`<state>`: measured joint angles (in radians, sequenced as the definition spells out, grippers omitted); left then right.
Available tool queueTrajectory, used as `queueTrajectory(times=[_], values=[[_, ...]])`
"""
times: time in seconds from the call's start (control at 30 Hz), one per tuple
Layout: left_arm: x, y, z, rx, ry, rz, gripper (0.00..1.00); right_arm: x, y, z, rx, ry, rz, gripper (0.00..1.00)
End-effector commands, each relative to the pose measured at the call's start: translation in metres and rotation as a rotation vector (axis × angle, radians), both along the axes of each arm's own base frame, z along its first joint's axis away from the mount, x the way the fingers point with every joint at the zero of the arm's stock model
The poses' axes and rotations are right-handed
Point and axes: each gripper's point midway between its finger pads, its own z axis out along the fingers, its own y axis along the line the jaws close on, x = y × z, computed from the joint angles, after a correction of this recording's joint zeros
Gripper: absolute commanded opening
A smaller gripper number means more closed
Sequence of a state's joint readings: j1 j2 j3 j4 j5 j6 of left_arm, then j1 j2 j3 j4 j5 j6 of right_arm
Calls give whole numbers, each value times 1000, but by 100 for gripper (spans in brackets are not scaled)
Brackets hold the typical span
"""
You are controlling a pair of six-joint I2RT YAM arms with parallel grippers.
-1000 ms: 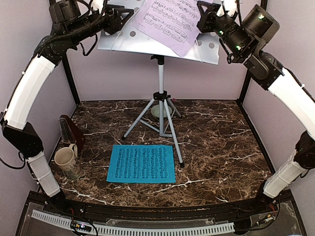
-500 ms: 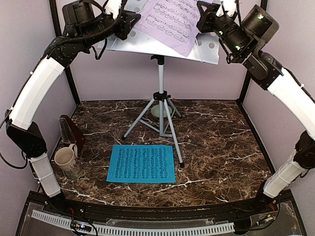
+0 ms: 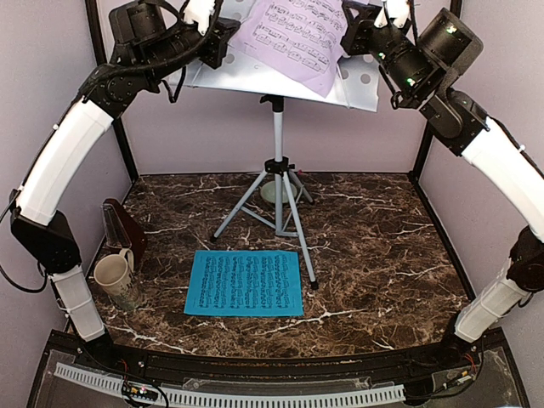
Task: Set up the instrument practice props
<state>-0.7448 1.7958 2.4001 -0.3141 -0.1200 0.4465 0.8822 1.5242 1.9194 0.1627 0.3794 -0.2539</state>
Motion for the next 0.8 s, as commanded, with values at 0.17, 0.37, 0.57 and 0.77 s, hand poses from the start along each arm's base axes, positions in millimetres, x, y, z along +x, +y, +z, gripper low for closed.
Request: queueTrajectory(times=[0.17, 0.37, 0.57, 0.77], values=[[-26, 30, 44, -121, -140, 42, 0, 0, -13, 9, 39, -26, -47, 0], [-43, 36, 56, -193, -207, -3, 0, 1, -14, 8, 38, -28, -56, 0], [-46, 40, 53, -228, -229, -4, 0, 3, -12, 10, 36, -26, -59, 0], [-50, 49, 60, -297, -262, 10, 0, 2, -16, 12, 55, -23, -64, 0]])
